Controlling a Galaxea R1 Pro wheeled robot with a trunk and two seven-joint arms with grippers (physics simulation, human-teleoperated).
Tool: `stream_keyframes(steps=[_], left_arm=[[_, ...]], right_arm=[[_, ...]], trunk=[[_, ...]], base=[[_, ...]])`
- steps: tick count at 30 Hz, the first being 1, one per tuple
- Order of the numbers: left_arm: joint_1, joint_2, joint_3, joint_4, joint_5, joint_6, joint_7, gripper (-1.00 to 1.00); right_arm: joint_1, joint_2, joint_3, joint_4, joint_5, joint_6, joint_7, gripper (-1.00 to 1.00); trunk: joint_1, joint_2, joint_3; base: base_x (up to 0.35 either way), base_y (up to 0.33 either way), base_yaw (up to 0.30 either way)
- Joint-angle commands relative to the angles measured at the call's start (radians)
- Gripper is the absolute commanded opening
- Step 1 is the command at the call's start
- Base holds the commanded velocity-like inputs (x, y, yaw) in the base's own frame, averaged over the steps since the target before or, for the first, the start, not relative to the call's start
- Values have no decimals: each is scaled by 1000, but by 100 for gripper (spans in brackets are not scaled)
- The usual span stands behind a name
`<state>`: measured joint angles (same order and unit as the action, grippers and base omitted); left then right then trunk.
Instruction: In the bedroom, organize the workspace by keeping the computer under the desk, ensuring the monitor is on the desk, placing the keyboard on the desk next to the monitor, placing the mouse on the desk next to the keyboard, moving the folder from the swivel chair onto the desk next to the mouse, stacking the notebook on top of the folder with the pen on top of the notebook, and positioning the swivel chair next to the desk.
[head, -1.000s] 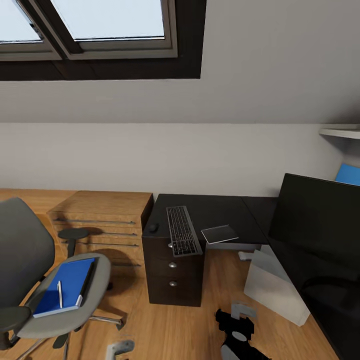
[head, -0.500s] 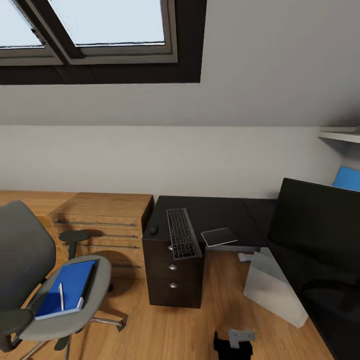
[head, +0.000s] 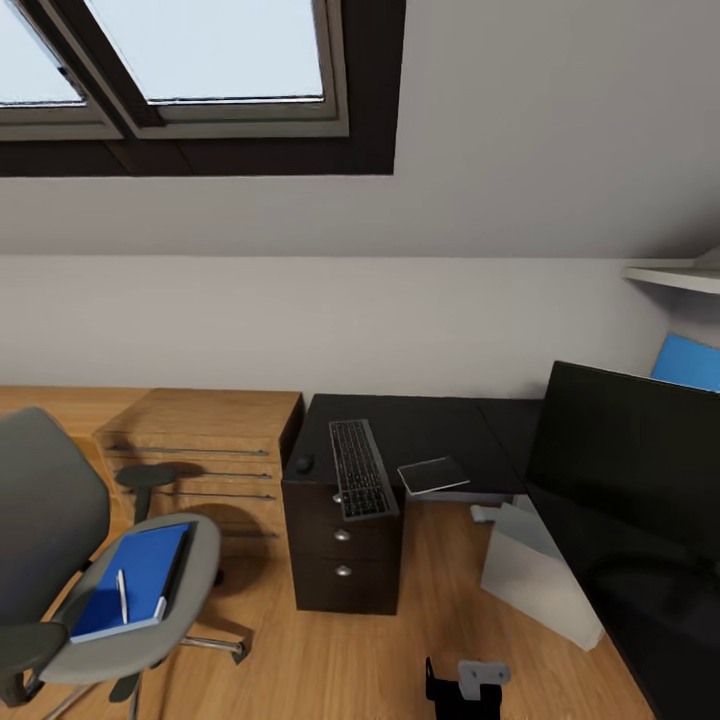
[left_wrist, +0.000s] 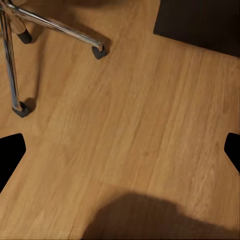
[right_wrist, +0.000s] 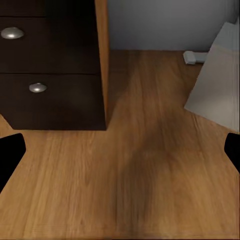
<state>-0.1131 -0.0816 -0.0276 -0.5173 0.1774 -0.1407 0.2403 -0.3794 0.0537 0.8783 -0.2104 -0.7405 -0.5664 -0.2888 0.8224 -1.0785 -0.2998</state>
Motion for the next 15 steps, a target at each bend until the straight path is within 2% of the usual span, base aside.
stream_keyframes(steps=[1, 11, 15], left_arm=[[0, 0, -3, 0, 10, -5, 3, 100], [0, 0, -3, 0, 10, -6, 5, 100], [0, 1, -2, 0, 11, -7, 6, 100]], right_arm=[[-1, 0, 8, 0, -3, -2, -7, 100], [-1, 12, 8, 0, -4, -3, -6, 100], [-1, 16, 8, 0, -3, -3, -6, 100]], trunk=[[-4, 6, 2], [-43, 76, 32], [-58, 104, 43]], base=[[-262, 0, -214], [-315, 0, -243], [-336, -17, -119]])
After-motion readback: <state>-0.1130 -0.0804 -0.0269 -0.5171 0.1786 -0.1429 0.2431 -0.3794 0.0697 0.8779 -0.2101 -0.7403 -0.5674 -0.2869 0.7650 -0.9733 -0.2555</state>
